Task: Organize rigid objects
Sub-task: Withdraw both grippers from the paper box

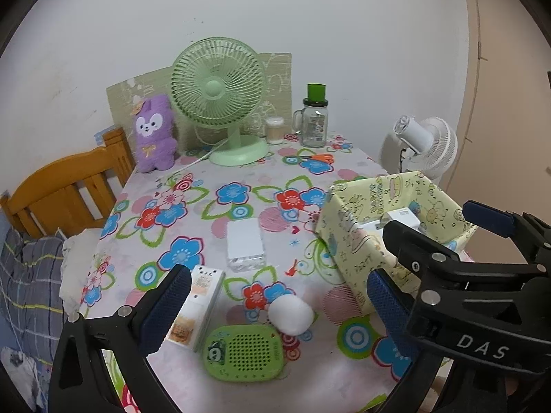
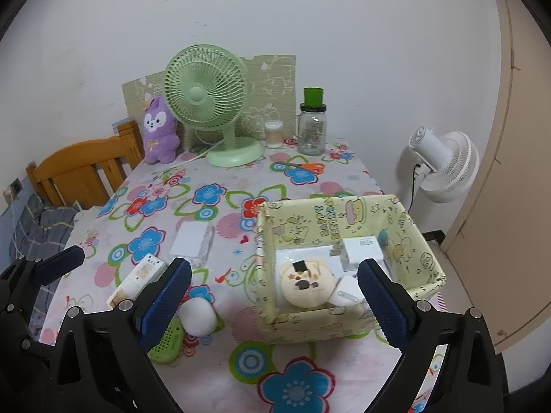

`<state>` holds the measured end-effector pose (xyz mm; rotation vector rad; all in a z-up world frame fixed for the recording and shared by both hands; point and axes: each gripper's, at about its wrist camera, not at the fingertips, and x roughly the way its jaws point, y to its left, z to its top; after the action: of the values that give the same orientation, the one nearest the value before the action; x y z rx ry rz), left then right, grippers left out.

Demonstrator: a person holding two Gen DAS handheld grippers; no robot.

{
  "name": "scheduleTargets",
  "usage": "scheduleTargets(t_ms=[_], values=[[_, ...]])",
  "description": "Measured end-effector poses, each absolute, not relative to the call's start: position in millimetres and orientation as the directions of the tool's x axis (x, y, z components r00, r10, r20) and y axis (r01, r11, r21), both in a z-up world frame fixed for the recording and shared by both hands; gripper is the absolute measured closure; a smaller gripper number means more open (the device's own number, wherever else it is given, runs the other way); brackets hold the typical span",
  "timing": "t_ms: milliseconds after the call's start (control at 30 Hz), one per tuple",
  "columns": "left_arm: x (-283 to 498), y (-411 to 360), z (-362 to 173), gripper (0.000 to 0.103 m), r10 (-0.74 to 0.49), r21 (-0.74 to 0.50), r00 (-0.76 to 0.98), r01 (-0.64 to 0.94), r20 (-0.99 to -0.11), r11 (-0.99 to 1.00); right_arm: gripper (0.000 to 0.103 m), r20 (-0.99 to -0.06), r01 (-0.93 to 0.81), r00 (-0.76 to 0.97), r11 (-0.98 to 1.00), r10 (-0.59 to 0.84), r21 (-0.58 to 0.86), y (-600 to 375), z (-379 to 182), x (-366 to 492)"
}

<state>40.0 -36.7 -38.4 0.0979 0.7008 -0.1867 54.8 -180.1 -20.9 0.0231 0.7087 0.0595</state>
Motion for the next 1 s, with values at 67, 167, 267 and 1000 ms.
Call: scheduleTargets(t_ms=[67, 167, 267, 1000], values=[[38.7, -30.6, -39.7, 0.0, -0.13, 0.024, 0.749, 0.191, -0.65, 0.981, 0.003, -0.65, -0.052, 0.757, 0.998, 0.065, 0.039, -175.8, -21.8, 53.4], [36.6, -22.6, -42.2, 0.0, -0.122, 0.015, 0.75, 0.173, -0.65, 0.985, 0.002, -0.646, -0.062, 0.76, 0.997, 0.072, 0.038, -169.0, -23.5, 51.2], [34.8, -15.1, -46.6, 0.0, -0.113, 0.011, 0.749, 0.159, -0.653, 0.987, 0.001, -0.644, -0.078, 0.76, 0.996, 0.083, 0.036, -161.8, -27.5, 49.2], [39.5, 31.4, -89.8, 0.0, -0.063, 0.008, 0.711, 0.095, -0.7, 0.995, 0.001, -0.669, -0.164, 0.731, 0.986, 0.137, 0.023, -107.5, -63.5, 52.1]])
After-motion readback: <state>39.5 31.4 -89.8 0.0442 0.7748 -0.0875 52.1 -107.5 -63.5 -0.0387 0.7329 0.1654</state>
